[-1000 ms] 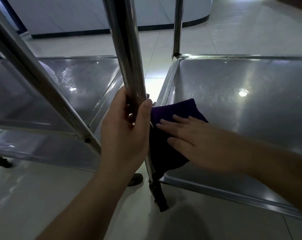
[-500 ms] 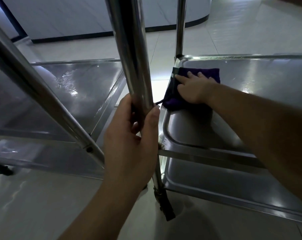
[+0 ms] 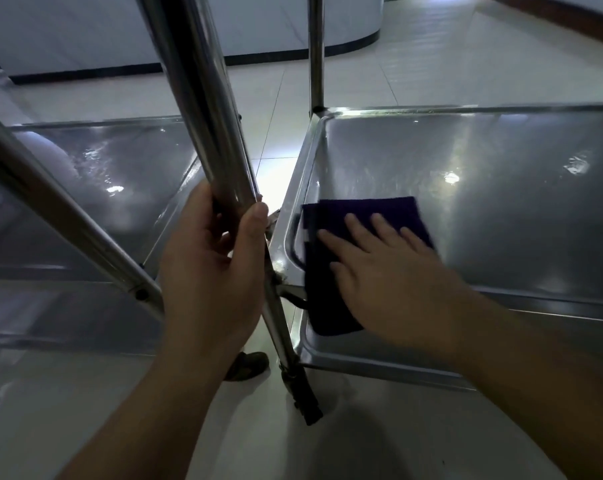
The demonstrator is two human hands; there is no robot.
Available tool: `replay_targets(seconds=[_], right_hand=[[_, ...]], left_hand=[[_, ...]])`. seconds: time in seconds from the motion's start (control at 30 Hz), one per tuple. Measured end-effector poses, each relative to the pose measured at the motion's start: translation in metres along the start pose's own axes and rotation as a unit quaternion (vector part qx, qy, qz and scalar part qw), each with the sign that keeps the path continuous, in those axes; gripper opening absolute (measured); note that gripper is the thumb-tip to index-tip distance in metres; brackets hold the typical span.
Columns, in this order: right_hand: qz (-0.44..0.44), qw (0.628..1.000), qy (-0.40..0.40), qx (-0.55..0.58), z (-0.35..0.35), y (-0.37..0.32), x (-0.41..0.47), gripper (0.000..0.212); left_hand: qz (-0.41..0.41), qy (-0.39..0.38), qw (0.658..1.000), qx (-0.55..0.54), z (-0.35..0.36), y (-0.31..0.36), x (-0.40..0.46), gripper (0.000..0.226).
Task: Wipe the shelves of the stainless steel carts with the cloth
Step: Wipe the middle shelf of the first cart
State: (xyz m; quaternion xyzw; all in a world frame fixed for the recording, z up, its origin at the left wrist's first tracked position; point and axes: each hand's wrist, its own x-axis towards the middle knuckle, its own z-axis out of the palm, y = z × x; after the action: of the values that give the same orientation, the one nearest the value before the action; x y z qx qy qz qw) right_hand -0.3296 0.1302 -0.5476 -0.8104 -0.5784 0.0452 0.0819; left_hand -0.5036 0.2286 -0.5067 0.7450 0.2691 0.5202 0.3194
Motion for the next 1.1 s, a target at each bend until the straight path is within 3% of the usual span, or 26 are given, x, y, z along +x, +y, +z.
replay_targets(seconds=[0.17, 0.23, 0.3, 0.37, 0.6, 0.77, 0.9, 1.1], right_hand=[[0.196, 0.980, -0.004, -0.013, -0.020, 0.089, -0.053, 0.078], [0.249, 0.966, -0.063, -0.005, -0.029, 0.113, -0.066, 0.082], [0.240, 0.964, -0.100, -0.051, -0.029, 0.117, -0.063, 0.074], [0.226, 0.970, -0.091, -0.024, -0.031, 0.101, -0.046, 0.074], [0.037, 0.998, -0.040, 0.029, -0.004, -0.020, 0.061, 0.066], [-0.016, 0.996, -0.058, 0.059, -0.002, -0.051, 0.137, 0.062], [0.053, 0.994, -0.062, 0.074, -0.012, -0.015, 0.155, 0.066], [0.244, 0.969, -0.036, 0.029, -0.031, 0.103, 0.121, 0.068]], left_hand=[[0.004, -0.011, 1.000, 0.000, -0.002, 0.001, 0.002, 0.008], [0.011, -0.014, 1.000, -0.001, -0.002, 0.002, 0.003, 0.014], [0.011, -0.014, 1.000, -0.007, -0.002, 0.001, 0.002, 0.016], [0.011, -0.004, 1.000, -0.015, 0.000, 0.000, 0.001, 0.016], [0.010, 0.007, 1.000, -0.012, 0.004, -0.005, -0.001, 0.001], [0.023, 0.001, 1.000, 0.010, 0.002, -0.006, 0.001, 0.006], [0.010, 0.023, 1.000, -0.018, 0.007, -0.002, 0.000, 0.013], [0.012, 0.021, 1.000, -0.001, 0.007, -0.001, -0.001, 0.005]])
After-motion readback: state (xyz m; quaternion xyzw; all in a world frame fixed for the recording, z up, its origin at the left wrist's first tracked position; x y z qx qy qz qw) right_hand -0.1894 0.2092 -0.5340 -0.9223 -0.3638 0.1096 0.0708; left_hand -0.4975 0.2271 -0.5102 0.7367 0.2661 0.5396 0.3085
